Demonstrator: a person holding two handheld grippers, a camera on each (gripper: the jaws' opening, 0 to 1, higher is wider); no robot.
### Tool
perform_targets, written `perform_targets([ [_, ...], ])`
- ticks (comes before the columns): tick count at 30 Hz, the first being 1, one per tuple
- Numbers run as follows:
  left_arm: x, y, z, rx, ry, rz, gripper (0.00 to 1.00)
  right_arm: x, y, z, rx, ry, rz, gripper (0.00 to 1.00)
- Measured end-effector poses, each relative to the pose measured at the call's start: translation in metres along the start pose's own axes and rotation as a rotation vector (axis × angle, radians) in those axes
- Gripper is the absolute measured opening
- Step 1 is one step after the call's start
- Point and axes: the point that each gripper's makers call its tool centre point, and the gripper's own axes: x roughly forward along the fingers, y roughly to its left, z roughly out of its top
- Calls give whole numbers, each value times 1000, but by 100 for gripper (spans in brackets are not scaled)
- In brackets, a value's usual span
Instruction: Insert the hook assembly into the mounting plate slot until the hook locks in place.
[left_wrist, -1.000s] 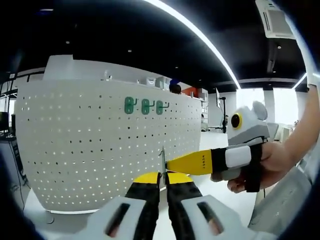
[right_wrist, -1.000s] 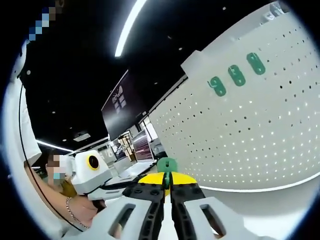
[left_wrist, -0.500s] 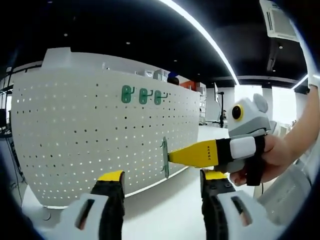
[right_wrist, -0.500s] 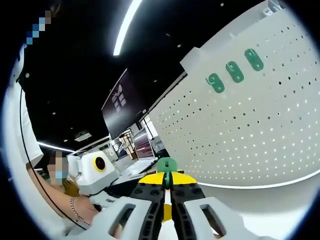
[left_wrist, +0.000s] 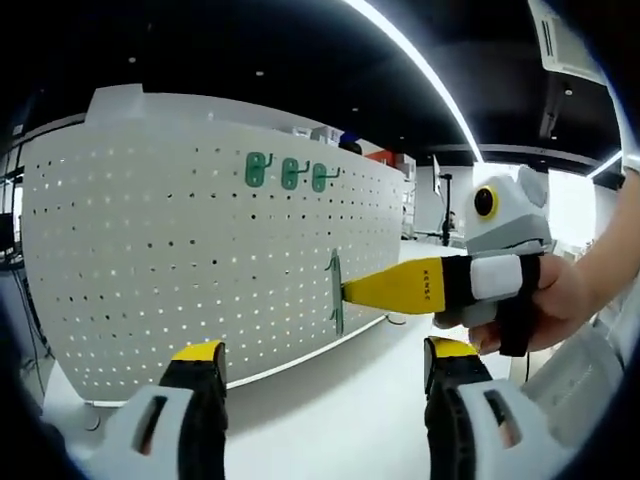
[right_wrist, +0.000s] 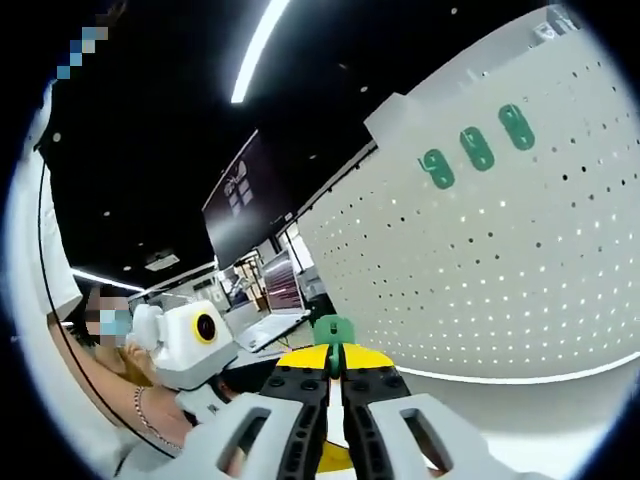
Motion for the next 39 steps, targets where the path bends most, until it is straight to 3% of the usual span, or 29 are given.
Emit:
perform_targets([
  [2,0,0,-2,-4,3,3,82,-5,-18,3,-144,26,-120,0],
  [5,0,0,-4,-9,9,3,81,-8,-29,5,-254,66,-194,0],
  [13,-1,2,-3,-1,7,10,82,-5,-34,13,-210,41,-208,0],
  [18,-3,6,-5,-3,9,17,81,-10,-62,38,-158,-7,-277,0],
  [39,-10,10,-9,-13,17,25,79,-31,-139,103,-207,-86,-449,0],
])
